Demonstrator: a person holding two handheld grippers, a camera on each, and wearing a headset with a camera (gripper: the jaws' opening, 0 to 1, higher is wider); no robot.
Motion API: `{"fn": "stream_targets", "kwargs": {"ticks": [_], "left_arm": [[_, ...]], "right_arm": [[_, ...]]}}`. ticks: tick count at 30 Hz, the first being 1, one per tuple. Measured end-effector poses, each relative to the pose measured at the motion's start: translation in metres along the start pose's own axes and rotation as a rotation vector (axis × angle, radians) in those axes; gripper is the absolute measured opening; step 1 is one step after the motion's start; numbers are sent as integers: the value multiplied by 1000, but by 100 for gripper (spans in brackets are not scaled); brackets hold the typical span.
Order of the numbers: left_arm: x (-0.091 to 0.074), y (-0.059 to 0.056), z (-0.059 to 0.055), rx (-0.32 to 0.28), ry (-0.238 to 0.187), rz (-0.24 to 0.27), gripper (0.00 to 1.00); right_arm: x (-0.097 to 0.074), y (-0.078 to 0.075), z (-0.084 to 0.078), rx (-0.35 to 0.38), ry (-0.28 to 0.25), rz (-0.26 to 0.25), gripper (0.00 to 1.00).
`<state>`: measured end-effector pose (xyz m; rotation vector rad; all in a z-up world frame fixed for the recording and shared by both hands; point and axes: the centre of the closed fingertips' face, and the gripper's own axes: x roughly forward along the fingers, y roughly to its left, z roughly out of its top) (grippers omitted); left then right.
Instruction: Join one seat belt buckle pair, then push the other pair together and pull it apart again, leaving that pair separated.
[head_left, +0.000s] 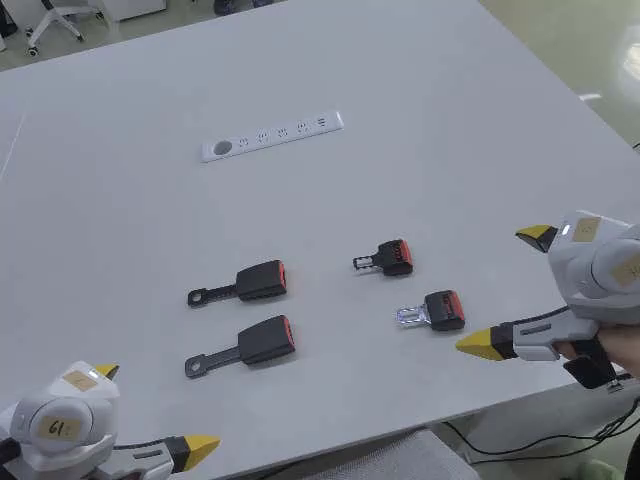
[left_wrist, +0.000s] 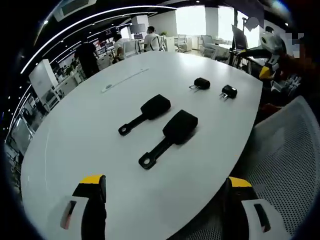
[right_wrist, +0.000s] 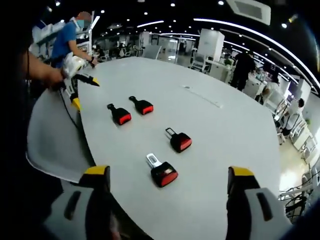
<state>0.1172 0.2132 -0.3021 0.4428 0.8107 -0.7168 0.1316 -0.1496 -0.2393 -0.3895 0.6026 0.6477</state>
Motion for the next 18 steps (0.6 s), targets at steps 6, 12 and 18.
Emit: {"fn": "stream_targets", "kwargs": {"ticks": [6,12,18], "left_arm": [[1,-3,-1,8,1,-15,100],[1,-1,1,10,-5,-18,100],[1,-1,3,7,-13,-6,100]], "right_arm": [[-1,3,0,4,8,9,100],[-1,4,-2,3,19,20,100],[2,3,-5,5,33,16,100]]}}
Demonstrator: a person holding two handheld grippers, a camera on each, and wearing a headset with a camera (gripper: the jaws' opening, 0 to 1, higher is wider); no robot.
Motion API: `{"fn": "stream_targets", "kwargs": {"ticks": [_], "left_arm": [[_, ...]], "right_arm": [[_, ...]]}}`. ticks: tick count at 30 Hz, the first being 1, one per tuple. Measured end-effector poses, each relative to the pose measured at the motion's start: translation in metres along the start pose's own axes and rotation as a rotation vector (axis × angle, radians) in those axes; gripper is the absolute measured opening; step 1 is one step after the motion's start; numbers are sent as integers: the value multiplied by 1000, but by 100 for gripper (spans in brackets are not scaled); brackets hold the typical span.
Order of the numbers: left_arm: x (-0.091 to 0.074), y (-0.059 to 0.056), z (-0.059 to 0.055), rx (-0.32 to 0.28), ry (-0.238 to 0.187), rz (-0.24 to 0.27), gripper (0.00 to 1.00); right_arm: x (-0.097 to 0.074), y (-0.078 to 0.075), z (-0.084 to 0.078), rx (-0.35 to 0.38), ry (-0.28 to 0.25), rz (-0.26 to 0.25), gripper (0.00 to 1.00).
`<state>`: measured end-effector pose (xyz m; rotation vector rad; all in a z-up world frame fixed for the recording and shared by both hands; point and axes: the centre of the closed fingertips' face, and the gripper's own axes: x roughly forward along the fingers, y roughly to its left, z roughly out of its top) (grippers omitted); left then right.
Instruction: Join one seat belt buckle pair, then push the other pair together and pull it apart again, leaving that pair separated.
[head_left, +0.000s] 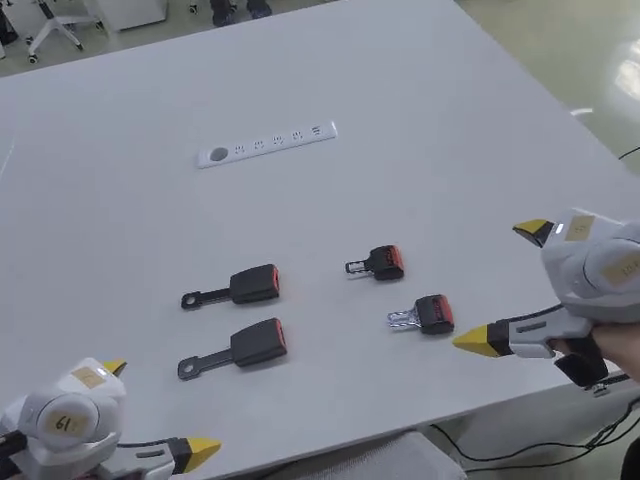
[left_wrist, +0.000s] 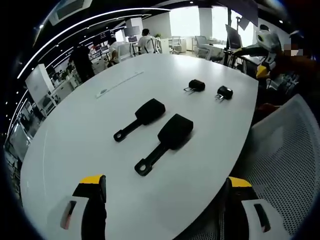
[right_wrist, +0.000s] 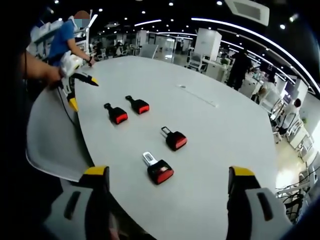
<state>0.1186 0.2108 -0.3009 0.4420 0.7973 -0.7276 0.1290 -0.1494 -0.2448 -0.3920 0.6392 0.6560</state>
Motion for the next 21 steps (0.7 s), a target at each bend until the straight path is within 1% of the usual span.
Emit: {"fn": "stream_targets", "kwargs": {"ticks": [6,9,11,14,18,21], "left_arm": [[4,-6,5,9,-6,-14,100],[7,-9,4,14,2,-23,100],[11,-12,5,15,9,-31,100],[13,-15,10,17,4,-38,100],[16,-15,15,31,5,-41,100],[15,-13,17,20,1,-36,100]], "right_arm": [[2,-1,0,23,-7,-7,100],[2,-2,-1,32,-11,-15,100],[2,-1,-3,32,-6,-12,100],[2,-2,-7,40,-2,-11,100],[2,-4,-10,43,-2,-9,99],[3,-3,-10,36,-2,10,96]]}}
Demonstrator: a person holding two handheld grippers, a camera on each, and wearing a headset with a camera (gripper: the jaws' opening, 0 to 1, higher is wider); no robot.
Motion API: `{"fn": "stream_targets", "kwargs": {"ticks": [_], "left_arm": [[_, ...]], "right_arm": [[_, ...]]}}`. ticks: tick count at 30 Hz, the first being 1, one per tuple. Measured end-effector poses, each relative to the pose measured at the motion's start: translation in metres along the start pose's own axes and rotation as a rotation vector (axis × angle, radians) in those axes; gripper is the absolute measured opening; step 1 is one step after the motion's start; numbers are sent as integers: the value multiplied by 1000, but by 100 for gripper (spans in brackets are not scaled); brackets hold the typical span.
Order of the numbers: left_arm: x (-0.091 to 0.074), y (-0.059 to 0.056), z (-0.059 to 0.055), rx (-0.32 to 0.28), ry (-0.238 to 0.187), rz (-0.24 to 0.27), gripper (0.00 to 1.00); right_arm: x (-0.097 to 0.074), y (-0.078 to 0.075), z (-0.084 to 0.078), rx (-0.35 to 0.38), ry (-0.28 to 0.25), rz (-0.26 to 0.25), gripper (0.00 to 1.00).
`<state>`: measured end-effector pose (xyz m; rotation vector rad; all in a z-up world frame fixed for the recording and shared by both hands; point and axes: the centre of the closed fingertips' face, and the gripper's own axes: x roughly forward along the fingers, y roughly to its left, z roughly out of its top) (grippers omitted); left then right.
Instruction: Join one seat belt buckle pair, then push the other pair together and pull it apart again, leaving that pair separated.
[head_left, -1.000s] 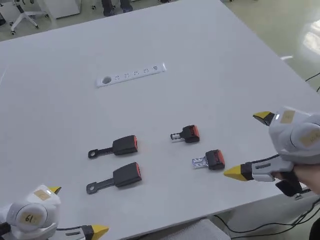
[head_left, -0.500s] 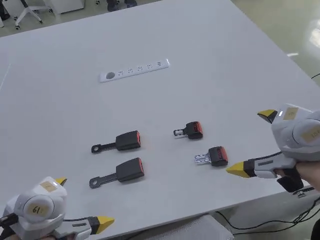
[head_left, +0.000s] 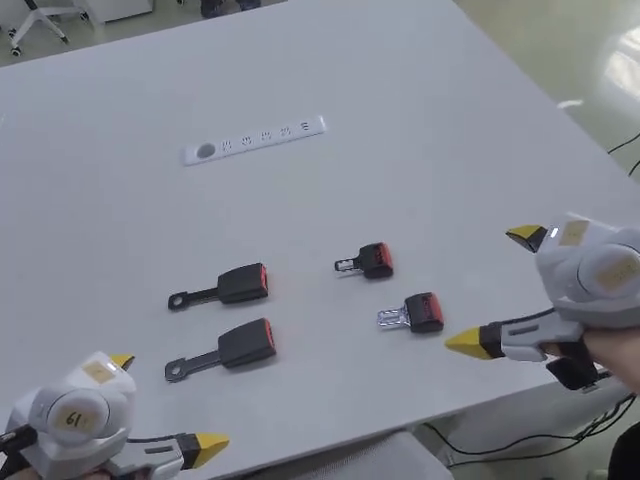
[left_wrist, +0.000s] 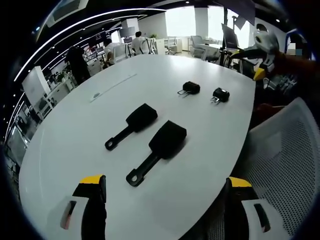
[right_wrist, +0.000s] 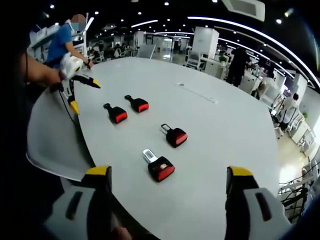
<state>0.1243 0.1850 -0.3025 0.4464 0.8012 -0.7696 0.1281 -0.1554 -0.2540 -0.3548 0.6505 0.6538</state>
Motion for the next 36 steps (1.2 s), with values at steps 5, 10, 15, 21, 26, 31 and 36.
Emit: {"fn": "stream_targets", "kwargs": {"ticks": [5,10,15,21,26,31,36], "left_arm": [[0,-1,-4,-1,8,5,100],[-2,-1,-12,-2,21,4,100],[-6,4,-15,-21,17,13,100],[-8,10,-9,-30,-5,26,100],[-8,12,-5,-26,-11,35,100],[-8,10,-5,-14,-14,35,100],[-8,10,-1,14,-38,48,100]], "right_arm": [[3,0,3,-5,-8,-6,97],[6,4,6,-7,-4,1,97],[7,4,8,-17,-5,-7,100],[7,2,13,-24,-16,-17,100],[5,0,15,-26,-33,-36,100],[6,-2,10,-11,-30,-34,100],[2,-2,10,-84,-23,-23,95]]}}
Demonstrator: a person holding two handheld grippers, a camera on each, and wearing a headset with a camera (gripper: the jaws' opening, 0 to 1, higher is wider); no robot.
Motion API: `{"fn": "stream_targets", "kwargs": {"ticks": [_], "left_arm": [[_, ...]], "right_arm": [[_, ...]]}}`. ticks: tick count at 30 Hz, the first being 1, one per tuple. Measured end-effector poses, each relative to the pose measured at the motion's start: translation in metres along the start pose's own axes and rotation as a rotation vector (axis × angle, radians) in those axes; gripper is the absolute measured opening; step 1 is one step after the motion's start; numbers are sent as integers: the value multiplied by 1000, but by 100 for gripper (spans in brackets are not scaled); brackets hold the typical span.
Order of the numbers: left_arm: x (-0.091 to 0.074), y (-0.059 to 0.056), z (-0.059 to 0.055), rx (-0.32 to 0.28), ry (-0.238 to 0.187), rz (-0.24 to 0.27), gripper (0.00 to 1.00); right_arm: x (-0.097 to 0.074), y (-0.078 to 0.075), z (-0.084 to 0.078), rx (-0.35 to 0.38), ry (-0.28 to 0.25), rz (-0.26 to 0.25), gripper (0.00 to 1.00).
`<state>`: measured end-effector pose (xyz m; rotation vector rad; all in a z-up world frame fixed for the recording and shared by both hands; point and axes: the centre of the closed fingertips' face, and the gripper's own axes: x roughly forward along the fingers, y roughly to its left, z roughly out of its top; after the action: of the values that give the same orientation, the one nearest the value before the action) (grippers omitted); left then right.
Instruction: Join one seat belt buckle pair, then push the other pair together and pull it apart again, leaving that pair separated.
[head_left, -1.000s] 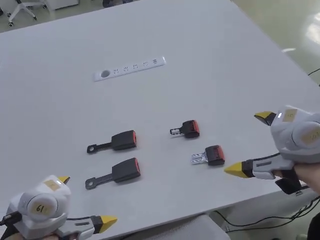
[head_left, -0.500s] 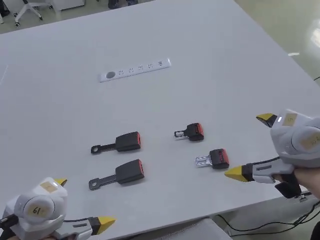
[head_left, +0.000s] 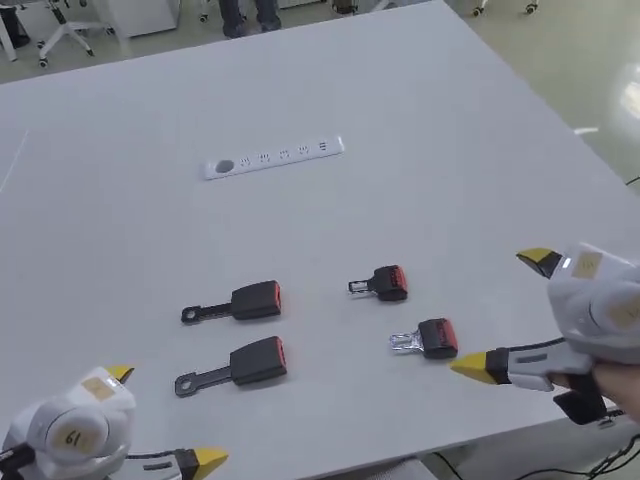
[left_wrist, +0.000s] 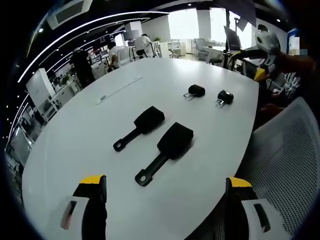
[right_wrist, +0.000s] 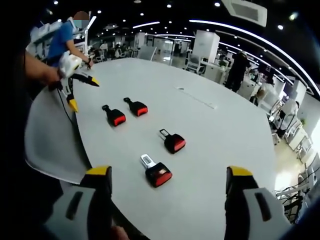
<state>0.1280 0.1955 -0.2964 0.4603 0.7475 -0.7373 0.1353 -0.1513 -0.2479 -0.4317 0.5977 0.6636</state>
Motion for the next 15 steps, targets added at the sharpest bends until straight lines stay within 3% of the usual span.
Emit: {"fn": "stream_targets", "kwargs": {"ticks": [4,6,8,12,15], "left_arm": [[-2,3,5,63,-30,21,99],[-3,2,7,68,-38,8,93],[-3,8,10,96,-46,36,95],[-1,12,13,110,-45,41,93],[5,16,19,139,-44,53,93]], "right_arm": [[2,0,3,-4,-14,-1,92],[2,1,4,-7,-22,6,88],[0,4,12,-31,-70,14,83],[3,7,9,8,-58,41,80],[9,9,6,-12,-56,57,79]]}}
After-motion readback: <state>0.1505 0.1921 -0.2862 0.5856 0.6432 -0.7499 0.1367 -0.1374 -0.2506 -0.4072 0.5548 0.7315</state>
